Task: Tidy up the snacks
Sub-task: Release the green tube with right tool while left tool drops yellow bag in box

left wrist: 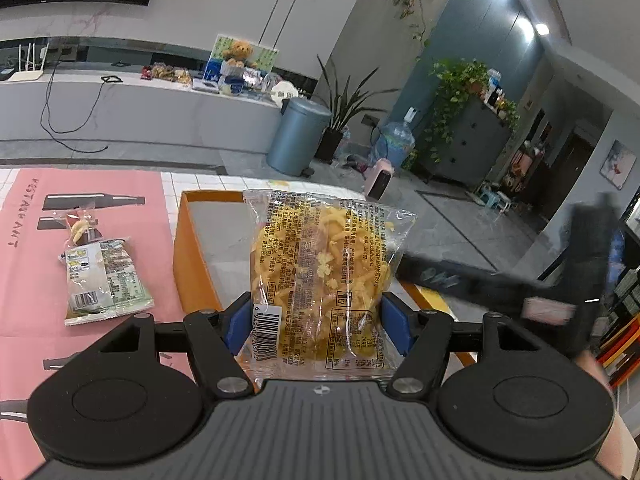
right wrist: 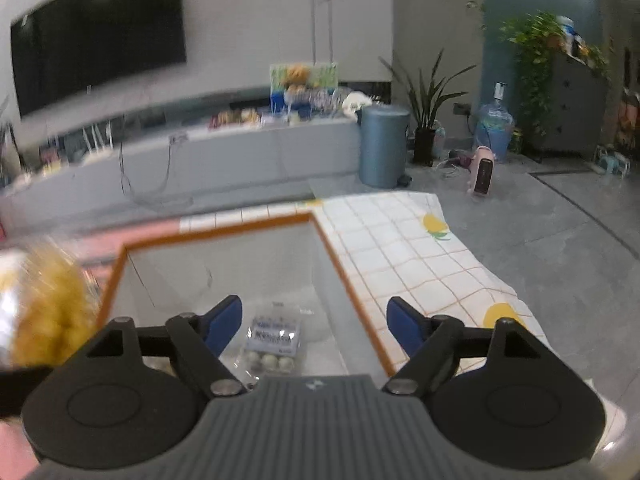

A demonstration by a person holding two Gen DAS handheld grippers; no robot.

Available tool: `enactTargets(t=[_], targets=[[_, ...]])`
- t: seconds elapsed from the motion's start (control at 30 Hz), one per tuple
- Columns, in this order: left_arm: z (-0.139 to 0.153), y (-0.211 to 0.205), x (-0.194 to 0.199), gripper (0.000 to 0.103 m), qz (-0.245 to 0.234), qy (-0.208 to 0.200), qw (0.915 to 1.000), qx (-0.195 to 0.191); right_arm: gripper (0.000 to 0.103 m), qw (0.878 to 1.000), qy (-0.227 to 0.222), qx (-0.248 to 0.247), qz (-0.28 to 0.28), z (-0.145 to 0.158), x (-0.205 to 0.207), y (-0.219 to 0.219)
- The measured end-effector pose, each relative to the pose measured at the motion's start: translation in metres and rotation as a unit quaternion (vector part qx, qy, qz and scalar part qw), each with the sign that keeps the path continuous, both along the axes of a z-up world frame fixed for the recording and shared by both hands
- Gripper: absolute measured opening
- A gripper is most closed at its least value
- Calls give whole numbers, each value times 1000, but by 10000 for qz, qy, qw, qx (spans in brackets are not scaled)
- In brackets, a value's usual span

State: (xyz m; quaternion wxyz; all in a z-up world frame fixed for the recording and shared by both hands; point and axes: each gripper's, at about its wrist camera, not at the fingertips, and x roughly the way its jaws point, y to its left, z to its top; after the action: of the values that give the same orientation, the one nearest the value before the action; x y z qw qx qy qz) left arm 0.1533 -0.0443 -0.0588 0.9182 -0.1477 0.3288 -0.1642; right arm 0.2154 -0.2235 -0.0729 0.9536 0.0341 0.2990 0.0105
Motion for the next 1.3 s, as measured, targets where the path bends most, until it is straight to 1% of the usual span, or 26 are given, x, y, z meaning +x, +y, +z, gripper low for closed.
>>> enactTargets(t=[0.17, 0.27, 0.37, 0.53, 0.7, 0.77, 0.8, 0.83, 0.9, 0.93, 1.0, 1.1, 1.2, 1.3], targets=[[-9, -17, 16, 77, 1, 167, 9997, 190, 81, 9987, -226, 413, -210, 11, -16, -18], [-13, -30, 29, 77, 163, 162, 9989, 410, 81, 9973, -233, 611, -333, 11, -20, -27], [-16, -42, 43, 77, 287, 198, 9976, 600, 81, 9957, -182, 794, -430, 9, -20, -34], [-22, -62, 63, 77, 764, 242, 9913, 1049, 81, 9956, -57, 845, -403, 4, -18, -42], [-25, -65, 76, 77, 1154, 422, 9864, 1095, 81, 9939, 273, 999, -367, -11, -11, -47], [-25, -68, 80, 77, 1148, 441, 9856, 1163, 81, 9941, 317, 982, -345, -13, -10, -46], [-25, -70, 82, 79, 1005, 427, 9866, 1212, 81, 9942, 303, 974, -353, -13, -10, -47], [-24, -73, 86, 88, 859, 419, 9868, 1309, 81, 9941, 272, 983, -380, -12, -11, -47], [-21, -79, 89, 92, 619, 370, 9849, 1572, 81, 9932, 224, 1057, -429, -10, -11, -49], [-20, -79, 88, 92, 673, 321, 9837, 1634, 81, 9928, 208, 1096, -436, -9, -12, -51], [-17, -73, 83, 93, 845, 213, 9840, 1554, 81, 9924, 189, 1128, -463, -8, -12, -53], [-14, -63, 79, 93, 854, 256, 9866, 1363, 81, 9925, 193, 1099, -496, -8, -12, -52], [-8, -55, 71, 93, 888, 260, 9867, 1340, 81, 9929, 188, 1072, -490, -7, -12, -51], [0, -48, 61, 93, 839, 253, 9863, 1400, 81, 9928, 154, 1097, -461, -5, -15, -48]])
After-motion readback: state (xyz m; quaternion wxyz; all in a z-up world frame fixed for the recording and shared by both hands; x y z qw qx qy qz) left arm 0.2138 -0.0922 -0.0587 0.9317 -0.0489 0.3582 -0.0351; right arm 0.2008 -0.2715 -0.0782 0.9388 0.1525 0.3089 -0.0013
